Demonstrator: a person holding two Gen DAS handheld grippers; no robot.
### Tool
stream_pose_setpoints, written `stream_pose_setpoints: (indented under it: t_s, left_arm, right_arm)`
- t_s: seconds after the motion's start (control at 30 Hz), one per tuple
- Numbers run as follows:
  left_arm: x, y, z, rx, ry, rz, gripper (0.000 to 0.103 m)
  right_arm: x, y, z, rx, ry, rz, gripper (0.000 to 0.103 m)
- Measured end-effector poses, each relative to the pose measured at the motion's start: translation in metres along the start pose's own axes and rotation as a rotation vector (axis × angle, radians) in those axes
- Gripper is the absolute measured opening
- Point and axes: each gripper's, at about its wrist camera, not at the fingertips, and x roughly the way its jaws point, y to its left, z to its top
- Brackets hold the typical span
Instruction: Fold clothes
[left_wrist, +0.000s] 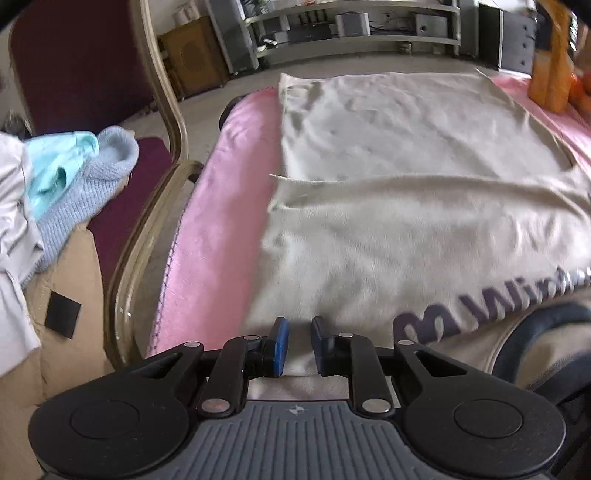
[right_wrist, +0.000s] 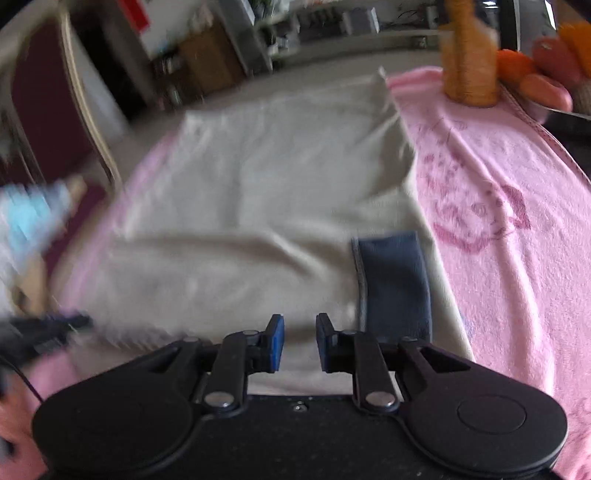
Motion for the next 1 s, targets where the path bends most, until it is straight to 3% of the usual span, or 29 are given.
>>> stream_pose_setpoints:
  t_s: [0.17, 0.3, 0.43, 0.5, 0.7, 0.93, 1.0]
  left_arm:
    - [-0.01, 0.001, -0.011, 0.034, 0.038, 0.021, 0.019]
    - [-0.024, 0.01, -0.022, -0.029, 0.037, 0.019, 0.022]
    - [-0.041, 0.012, -0.02, -0.071, -0.025, -0.063, 0.022]
    - [-0.038, 0.008, -0.019, -0.071, -0.011, -0.104, 0.022]
    - [-0.026, 0.005, -0.021, -0.089, 0.063, -0.204, 0.017]
    - [-0.029, -0.004, -0.024, -0.042, 0.074, -0.196, 0.018]
    - [-0.037, -0.003, -0.027, -0.051, 0.046, -0.204, 0.017]
  right_arm:
    - [-0.016, 0.007, -0.024, -0.156, 0.07, -0.138, 0.014]
    - [-0.037, -0.015, -0.036, -0.043, 0.083, -0.16, 0.015]
    - [-0.057, -0.03, -0.038, 0.064, 0.003, -0.098, 0.016]
    - [-0.059, -0.03, -0.036, 0.096, -0.017, -0.042, 0.016]
    - [-0.031, -0.013, -0.032, 0.126, 0.056, 0.06, 0.012]
    - [-0.02, -0.008, -0.039, 0.078, 0.104, 0.012, 0.007]
    - [-0.026, -0.006, -0.043, 0.057, 0.116, -0.003, 0.007]
